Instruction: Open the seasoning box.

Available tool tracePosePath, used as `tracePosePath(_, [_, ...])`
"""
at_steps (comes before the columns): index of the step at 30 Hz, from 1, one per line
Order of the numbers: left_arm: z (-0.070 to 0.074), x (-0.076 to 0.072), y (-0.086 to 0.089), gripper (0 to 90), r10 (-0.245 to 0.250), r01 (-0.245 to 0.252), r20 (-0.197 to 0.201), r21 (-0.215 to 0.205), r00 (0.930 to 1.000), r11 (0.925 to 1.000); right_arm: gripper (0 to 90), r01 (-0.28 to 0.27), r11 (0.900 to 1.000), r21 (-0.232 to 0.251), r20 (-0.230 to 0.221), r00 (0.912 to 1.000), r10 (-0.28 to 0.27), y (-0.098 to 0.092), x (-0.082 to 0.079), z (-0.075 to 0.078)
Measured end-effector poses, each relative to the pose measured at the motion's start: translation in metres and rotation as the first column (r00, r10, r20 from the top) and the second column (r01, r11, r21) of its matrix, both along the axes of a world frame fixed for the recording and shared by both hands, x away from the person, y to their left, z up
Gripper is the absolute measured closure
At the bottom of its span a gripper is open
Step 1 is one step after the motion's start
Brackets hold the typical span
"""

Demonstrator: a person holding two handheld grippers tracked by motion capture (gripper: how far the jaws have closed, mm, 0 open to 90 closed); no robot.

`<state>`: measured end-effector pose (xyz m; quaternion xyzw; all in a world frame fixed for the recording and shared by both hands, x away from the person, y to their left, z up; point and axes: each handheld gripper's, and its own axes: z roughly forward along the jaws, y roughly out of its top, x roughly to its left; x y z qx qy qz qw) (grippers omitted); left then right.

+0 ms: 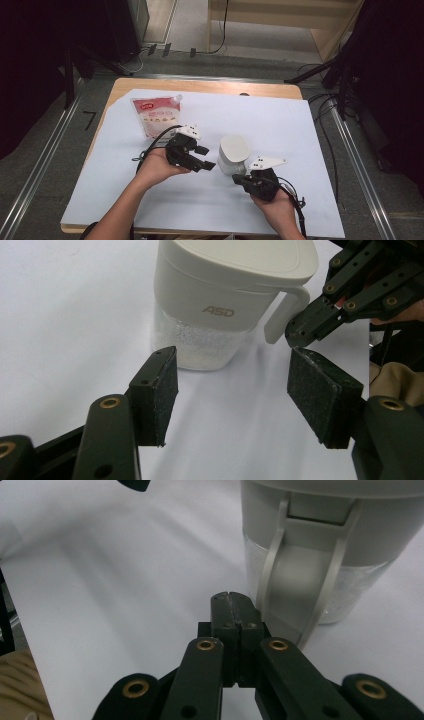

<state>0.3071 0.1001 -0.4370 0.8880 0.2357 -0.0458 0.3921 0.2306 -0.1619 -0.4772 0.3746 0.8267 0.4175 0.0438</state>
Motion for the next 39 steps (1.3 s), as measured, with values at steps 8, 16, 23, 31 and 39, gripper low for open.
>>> tracePosePath(8, [0.0,0.0,0.0,36.7,-0.005,0.005,0.007,-0.007,1.0,1.0,90.0,0.026,1.0,0.013,-0.016,0.9995,-0.026,-0.013,0.008,-0.001])
tracePosePath(16, [0.0,0.0,-0.002,33.0,-0.005,0.005,0.014,-0.015,0.9999,0.9999,90.0,0.066,0.997,0.03,-0.039,0.9971,-0.065,-0.027,0.017,-0.001])
tracePosePath(23, [-0.002,0.001,-0.004,33.0,-0.003,0.003,0.014,-0.008,0.9999,1.0,90.0,0.11,0.993,0.037,-0.048,0.9929,-0.108,-0.042,0.028,-0.002])
tracePosePath(31, [-0.003,0.001,-0.003,33.1,0.006,-0.005,0.03,-0.011,0.9995,0.9999,90.0,0.127,0.991,0.043,-0.048,0.9911,-0.125,-0.051,0.037,-0.001])
tracePosePath(39, [-0.008,0.004,-0.002,33.0,0.022,-0.023,0.048,0.017,0.9986,0.9996,90.0,0.141,0.989,0.046,-0.048,0.9892,-0.139,-0.061,0.046,-0.001])
